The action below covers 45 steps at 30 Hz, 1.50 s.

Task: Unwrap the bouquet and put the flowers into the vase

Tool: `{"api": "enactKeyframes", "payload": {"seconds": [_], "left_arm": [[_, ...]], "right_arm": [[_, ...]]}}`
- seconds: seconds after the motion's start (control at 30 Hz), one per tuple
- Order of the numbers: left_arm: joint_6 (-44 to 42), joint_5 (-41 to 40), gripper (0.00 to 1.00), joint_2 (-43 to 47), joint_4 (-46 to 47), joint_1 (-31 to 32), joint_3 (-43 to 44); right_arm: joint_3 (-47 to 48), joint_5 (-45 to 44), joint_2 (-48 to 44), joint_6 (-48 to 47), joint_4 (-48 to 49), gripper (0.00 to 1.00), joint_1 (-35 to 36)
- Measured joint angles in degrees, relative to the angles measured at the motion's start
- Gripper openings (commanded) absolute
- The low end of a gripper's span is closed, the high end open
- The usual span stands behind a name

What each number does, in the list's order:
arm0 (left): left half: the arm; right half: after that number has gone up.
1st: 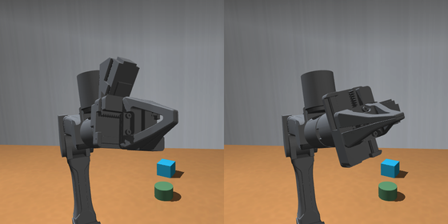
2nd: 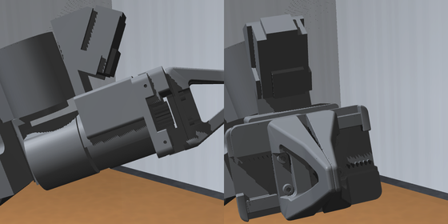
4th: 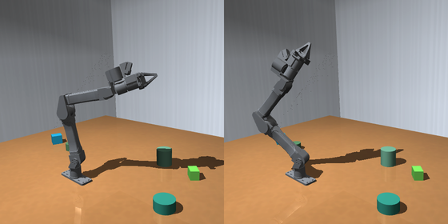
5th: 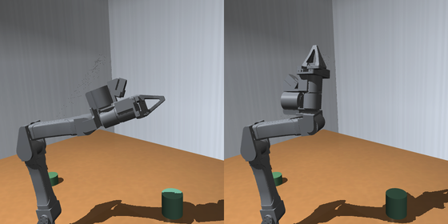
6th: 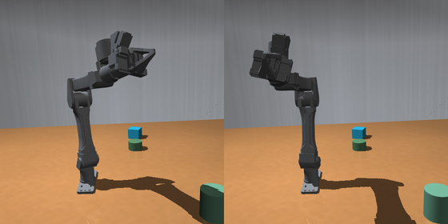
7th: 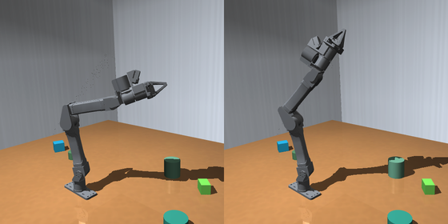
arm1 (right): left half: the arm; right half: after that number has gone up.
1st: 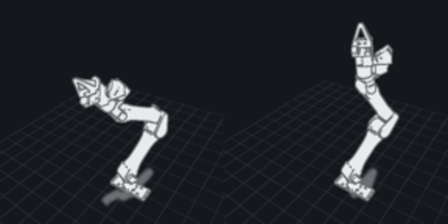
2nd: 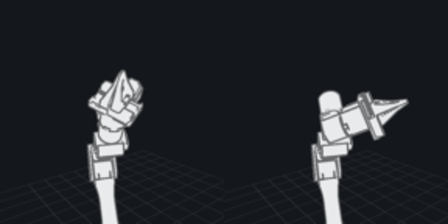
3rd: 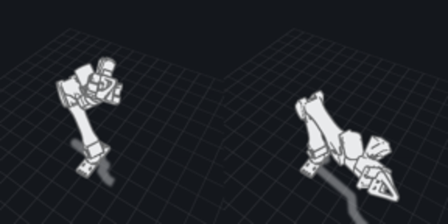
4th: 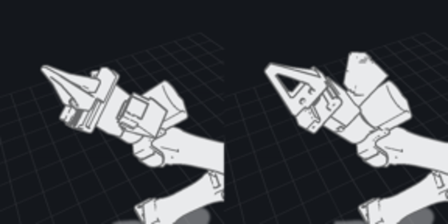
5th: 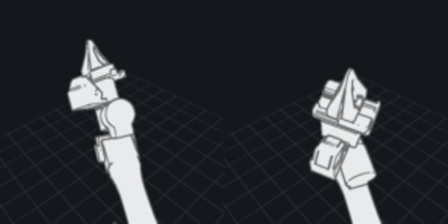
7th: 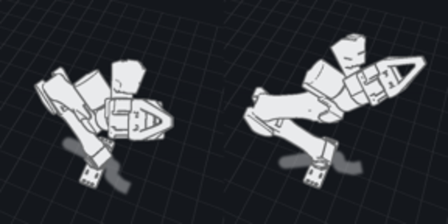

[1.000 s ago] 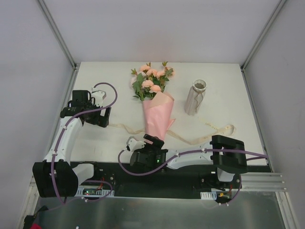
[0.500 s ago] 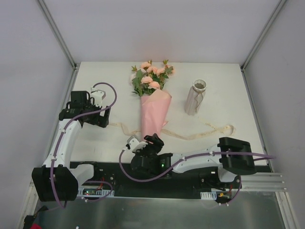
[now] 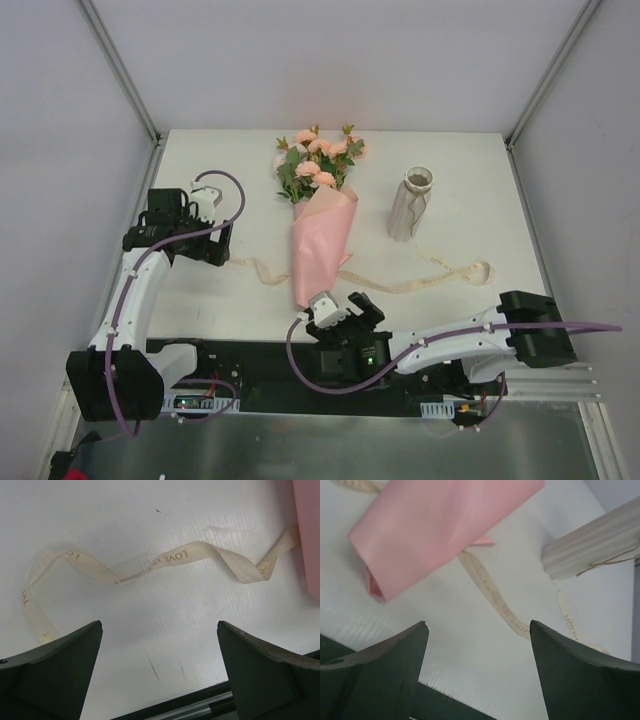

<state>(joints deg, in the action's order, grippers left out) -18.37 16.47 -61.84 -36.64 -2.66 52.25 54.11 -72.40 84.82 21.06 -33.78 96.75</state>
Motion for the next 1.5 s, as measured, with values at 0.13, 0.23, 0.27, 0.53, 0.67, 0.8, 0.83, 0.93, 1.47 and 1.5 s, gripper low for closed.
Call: {"api": "enactKeyframes", "payload": {"seconds": [0.13, 0.23, 0.27, 0.53, 0.67, 0.8, 0.83, 0.93, 1.47, 1.5], "left_arm": [[0.2, 0.0, 0.99, -1.1, 0.0, 0.0, 0.3], [0.3, 0.0, 0.99, -1.4, 0.0, 0.0, 0.3], [0.2, 0.0, 0.99, -1.4, 0.0, 0.0, 0.3], [-0.3, 0.0, 0.99, -1.5, 0.0, 0.0, 0.3], [-0.5, 0.0, 0.99, -1.8, 0.0, 0.0, 0.3], [-0.7, 0.0, 0.99, -2.2, 0.0, 0.0, 0.3], [-0.7, 0.0, 0.99, -2.3, 0.0, 0.0, 0.3], [-0.8, 0.0, 0.99, -2.3, 0.0, 0.0, 0.3], [-1.7, 0.0, 0.99, -2.3, 0.3, 0.0, 0.3], [-1.7, 0.0, 0.99, -2.3, 0.3, 0.0, 0.3]], "right_arm": [[-4.9, 10.4, -0.9, -9.5, 8.3, 0.89, -3.0], [-3.9, 17.1, -0.2, -16.2, 14.0, 0.89, -6.1], [-3.1, 19.3, 0.4, -18.1, 15.6, 0.89, -6.9], [1.9, 30.0, 8.1, -27.6, 23.8, 0.88, -11.5], [3.3, 31.5, 11.5, -30.4, 25.4, 0.87, -13.4], [4.4, 31.7, 14.8, -32.5, 26.7, 0.84, -14.4], [4.7, 31.4, 15.7, -32.9, 27.1, 0.83, -14.5], [5.7, 28.9, 18.1, -34.4, 28.3, 0.80, -14.5], [6.7, 11.9, 26.4, -40.9, 44.1, 0.56, -14.3], [6.7, 11.3, 26.5, -41.0, 44.3, 0.50, -14.1]]}}
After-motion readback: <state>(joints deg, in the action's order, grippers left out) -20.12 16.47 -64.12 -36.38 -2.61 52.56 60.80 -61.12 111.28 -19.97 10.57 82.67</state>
